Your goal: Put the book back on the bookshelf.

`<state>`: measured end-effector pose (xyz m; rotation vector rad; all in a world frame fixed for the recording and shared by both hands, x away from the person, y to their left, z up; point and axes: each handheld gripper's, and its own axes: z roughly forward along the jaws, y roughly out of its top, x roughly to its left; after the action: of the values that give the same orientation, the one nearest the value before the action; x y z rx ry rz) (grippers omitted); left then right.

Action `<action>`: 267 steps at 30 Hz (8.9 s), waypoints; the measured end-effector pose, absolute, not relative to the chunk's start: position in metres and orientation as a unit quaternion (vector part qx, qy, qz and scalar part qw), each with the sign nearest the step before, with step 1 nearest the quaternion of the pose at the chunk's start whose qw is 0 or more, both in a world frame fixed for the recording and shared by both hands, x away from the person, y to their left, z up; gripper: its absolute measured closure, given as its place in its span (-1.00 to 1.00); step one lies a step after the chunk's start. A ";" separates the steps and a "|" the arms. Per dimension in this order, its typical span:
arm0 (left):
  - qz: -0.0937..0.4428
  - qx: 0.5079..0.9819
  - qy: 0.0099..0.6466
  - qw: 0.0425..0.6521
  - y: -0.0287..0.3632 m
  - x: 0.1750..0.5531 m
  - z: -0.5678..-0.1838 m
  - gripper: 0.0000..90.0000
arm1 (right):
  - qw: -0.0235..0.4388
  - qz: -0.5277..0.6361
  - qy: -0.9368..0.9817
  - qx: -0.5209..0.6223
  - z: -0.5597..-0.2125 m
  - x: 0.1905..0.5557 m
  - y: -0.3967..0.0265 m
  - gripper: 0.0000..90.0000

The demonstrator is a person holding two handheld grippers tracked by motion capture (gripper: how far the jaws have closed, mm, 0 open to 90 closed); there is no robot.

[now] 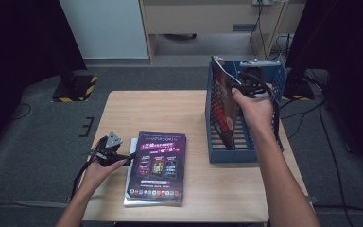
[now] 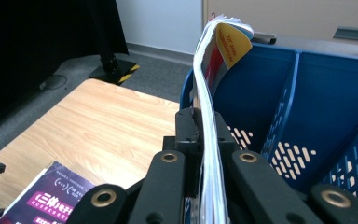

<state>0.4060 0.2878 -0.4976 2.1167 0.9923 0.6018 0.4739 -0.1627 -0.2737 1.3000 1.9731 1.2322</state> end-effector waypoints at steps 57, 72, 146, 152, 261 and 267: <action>0.241 0.812 0.389 0.364 0.291 0.406 -0.493 -0.80 | 0.176 0.369 0.774 0.483 -0.287 0.477 -0.149 0.69; 0.239 0.812 0.389 0.364 0.290 0.405 -0.494 -0.80 | 0.180 0.361 0.778 0.482 -0.282 0.486 -0.137 0.56; 0.238 0.812 0.387 0.367 0.291 0.406 -0.493 -0.80 | 0.178 0.356 0.773 0.494 -0.282 0.498 -0.103 0.05; 0.237 0.812 0.387 0.366 0.291 0.406 -0.493 -0.80 | 0.179 0.357 0.768 0.501 -0.283 0.500 -0.101 -0.03; 0.238 0.816 0.383 0.363 0.288 0.406 -0.494 -0.80 | 0.262 0.350 0.743 0.506 -0.282 0.487 -0.120 0.94; 0.238 0.817 0.381 0.362 0.288 0.405 -0.494 -0.80 | 0.251 0.333 0.753 0.509 -0.285 0.487 -0.117 0.78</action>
<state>0.4054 0.2876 -0.4941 2.1028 0.9824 0.6128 0.4872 -0.1167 -0.2854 1.3856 2.0485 0.9076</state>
